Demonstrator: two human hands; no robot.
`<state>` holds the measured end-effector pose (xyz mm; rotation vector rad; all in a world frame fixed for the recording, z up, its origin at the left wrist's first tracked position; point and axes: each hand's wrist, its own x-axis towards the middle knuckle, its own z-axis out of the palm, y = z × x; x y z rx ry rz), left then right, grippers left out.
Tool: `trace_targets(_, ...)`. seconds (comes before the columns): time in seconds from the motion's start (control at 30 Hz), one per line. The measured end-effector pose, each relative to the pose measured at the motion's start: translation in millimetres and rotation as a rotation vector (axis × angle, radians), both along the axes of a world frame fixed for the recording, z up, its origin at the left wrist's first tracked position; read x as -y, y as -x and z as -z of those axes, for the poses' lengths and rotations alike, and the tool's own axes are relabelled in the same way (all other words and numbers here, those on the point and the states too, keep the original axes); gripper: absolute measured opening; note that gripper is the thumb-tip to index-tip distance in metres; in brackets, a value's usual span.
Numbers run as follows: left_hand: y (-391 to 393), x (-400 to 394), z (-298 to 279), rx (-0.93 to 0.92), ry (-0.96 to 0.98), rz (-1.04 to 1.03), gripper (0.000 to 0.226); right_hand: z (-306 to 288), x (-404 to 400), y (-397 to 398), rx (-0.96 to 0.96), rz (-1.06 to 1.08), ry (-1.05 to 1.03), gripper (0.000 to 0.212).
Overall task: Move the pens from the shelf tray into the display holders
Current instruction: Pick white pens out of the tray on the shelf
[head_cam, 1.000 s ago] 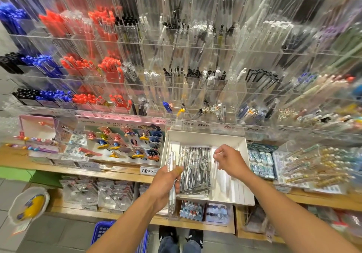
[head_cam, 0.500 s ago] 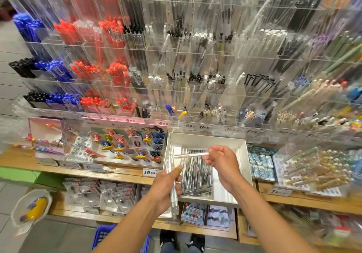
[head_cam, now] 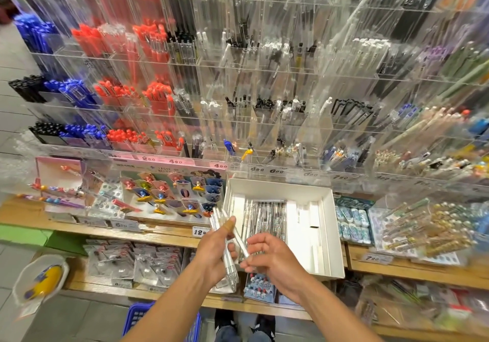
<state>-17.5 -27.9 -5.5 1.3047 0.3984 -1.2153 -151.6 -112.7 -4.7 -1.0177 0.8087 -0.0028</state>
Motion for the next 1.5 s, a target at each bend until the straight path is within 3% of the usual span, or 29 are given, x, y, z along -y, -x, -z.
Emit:
trace_targets(0.13, -9.1, -5.0, 1.1, -0.038, 0.078, -0.001, 0.017, -0.6, 2.0, -10.6, 0.0, -0.188, 0.084, 0.049)
trace_targets(0.23, -18.1, -9.8, 4.5, -0.025, 0.086, -0.012, 0.016, -0.1, 12.3, -25.4, 0.002, -0.348, 0.068, 0.035)
trace_targets(0.37, -31.6, -20.7, 5.9, -0.003, 0.101, -0.036, 0.016, 29.6, 29.9, -58.5, -0.225, -0.224, 0.267, 0.012)
trace_targets(0.57, -46.4, -41.7, 4.4, -0.045, 0.136, -0.049, 0.011, 86.7, 34.2, -111.8, -0.516, -0.293, 0.595, 0.033)
trace_targets(0.8, -51.6, -53.7, 3.5, -0.058, 0.142, -0.045, 0.02, 109.9, 33.9, -136.3, -0.681, -0.344, 0.797, 0.029)
trace_targets(0.97, -48.1, -53.0, -0.5, -0.084, 0.166, -0.022, 0.04, 108.9, 41.5, -122.0, -0.758, -0.406, 0.862, 0.021)
trace_targets(1.1, -44.6, -48.6, -0.4, -0.077, 0.13, -0.007, 0.034, 99.9, 41.8, -107.0, -0.695, -0.423, 0.79, 0.018)
trace_targets(1.23, -40.7, -43.7, 6.3, -0.058, 0.074, -0.022, 0.029, 66.9, 32.0, -82.3, -0.443, -0.286, 0.567, 0.011)
trace_targets(1.3, -37.8, -40.2, 9.4, -0.039, 0.052, -0.023, 0.03, 46.5, 22.3, -67.4, -0.323, -0.287, 0.465, 0.02)
trace_targets(1.5, -28.2, -26.1, 6.4, -0.006, 0.068, 0.034, 0.066, 1.8, -6.7, -41.9, -0.174, -0.326, 0.396, 0.025)
